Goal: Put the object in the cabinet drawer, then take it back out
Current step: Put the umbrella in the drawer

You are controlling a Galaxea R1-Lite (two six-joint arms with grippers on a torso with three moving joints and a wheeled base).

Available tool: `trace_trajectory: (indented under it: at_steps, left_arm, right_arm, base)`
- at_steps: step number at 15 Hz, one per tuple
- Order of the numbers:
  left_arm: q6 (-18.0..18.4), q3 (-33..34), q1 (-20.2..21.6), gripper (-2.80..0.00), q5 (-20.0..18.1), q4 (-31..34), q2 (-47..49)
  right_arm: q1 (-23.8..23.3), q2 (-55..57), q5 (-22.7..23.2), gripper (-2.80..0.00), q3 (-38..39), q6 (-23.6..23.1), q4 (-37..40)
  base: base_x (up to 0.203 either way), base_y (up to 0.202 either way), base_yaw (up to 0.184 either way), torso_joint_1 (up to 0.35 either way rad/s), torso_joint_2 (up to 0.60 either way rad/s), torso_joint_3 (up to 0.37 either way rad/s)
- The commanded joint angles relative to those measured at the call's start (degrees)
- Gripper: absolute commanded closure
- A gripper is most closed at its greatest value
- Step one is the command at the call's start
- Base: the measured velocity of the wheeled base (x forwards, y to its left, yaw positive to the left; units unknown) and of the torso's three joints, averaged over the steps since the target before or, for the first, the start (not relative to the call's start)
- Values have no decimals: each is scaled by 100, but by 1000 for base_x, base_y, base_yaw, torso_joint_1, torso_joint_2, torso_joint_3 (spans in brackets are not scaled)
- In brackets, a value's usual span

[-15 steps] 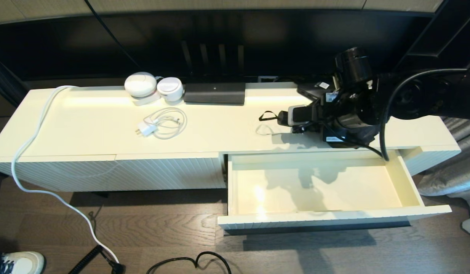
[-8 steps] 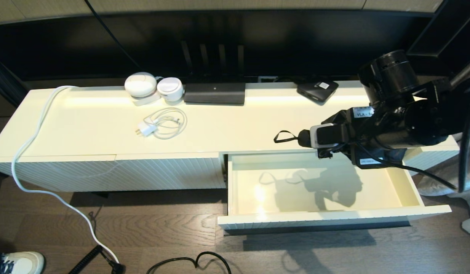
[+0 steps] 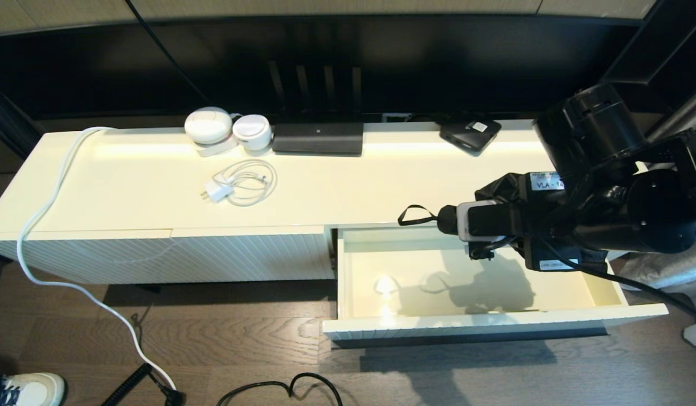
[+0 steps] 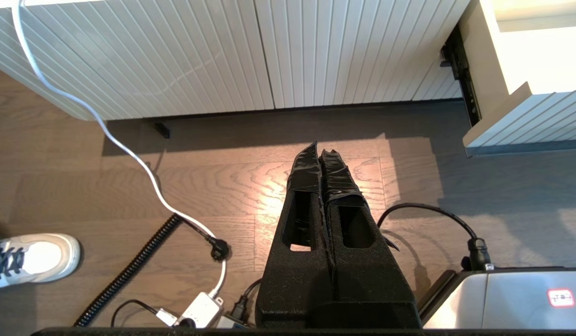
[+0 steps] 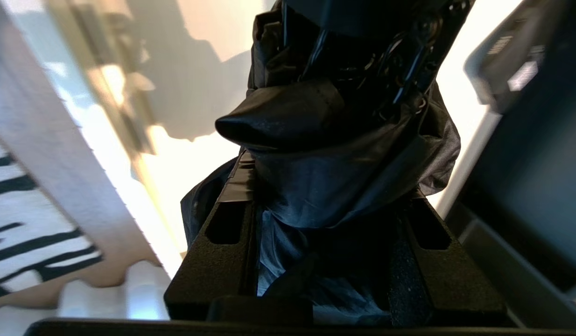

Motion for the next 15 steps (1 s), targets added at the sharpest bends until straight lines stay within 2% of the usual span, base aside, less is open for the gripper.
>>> trace_trajectory:
  at_steps: [1,4,10,15]
  left_arm:
    - [1,0,1,0,0,0,-8]
    - [1,0,-1,0,0,0,-9]
    - [1,0,2,0,0,0,-9]
    - [1,0,1,0,0,0,-9]
  right_arm:
    - [72,64,-11,0,130,55,13]
    - [17,200,50,0,222,286,-23]
    - [-422,488,530,0,237,310,-35]
    - [-765,853,661,0,154,279,-62]
  base:
    - [0,0,0,0,0,0]
    - [0,0,0,0,0,0]
    - [0,0,0,0,0,0]
    - [0,0,0,0,0,0]
